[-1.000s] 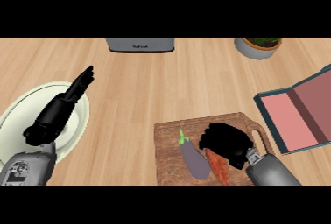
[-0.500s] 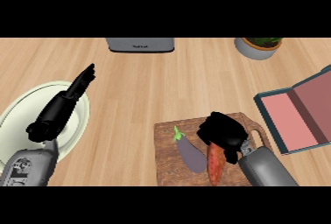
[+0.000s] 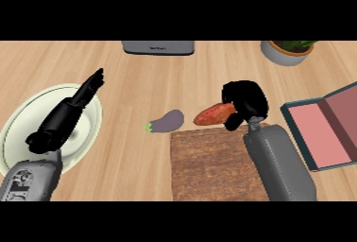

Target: Pick the sweet potato from the cutting board and place it in the cardboard box

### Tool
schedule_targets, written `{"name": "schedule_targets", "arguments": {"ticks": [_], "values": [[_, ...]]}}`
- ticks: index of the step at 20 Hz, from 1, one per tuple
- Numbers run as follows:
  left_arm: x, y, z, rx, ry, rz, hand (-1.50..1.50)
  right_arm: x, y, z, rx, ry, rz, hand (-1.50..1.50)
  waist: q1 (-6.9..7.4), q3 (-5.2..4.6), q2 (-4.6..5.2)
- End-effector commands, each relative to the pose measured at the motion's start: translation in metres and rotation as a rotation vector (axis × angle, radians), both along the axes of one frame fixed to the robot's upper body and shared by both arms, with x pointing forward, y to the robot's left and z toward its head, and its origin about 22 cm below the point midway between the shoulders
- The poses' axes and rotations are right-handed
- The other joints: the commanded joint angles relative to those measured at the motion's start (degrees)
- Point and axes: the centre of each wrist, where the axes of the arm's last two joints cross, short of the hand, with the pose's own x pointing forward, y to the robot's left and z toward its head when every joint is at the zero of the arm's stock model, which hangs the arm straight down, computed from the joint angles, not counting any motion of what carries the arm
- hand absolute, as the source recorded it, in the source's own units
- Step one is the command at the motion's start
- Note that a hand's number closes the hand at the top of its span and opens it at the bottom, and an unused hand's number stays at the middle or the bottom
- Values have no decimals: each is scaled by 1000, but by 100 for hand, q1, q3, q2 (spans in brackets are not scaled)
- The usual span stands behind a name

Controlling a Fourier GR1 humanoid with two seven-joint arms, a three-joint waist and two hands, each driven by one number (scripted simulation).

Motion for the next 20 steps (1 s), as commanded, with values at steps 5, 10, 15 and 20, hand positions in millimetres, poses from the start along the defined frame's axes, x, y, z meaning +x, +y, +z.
{"name": "schedule_targets", "arguments": {"ticks": [5,10,15,20], "values": [[4,-18,-5,2,5,16,0,22,61,51,-65,-263,-125,150,-120,-5,-62],[-2,0,2,2,0,32,0,33,43,109,30,-393,-339,150,-208,-4,-94],[-14,11,-12,-2,4,38,0,33,11,122,148,-499,-617,150,-236,-5,-94],[-9,0,-10,9,9,28,0,44,-48,138,155,-557,-736,150,-223,-4,-61]]}}
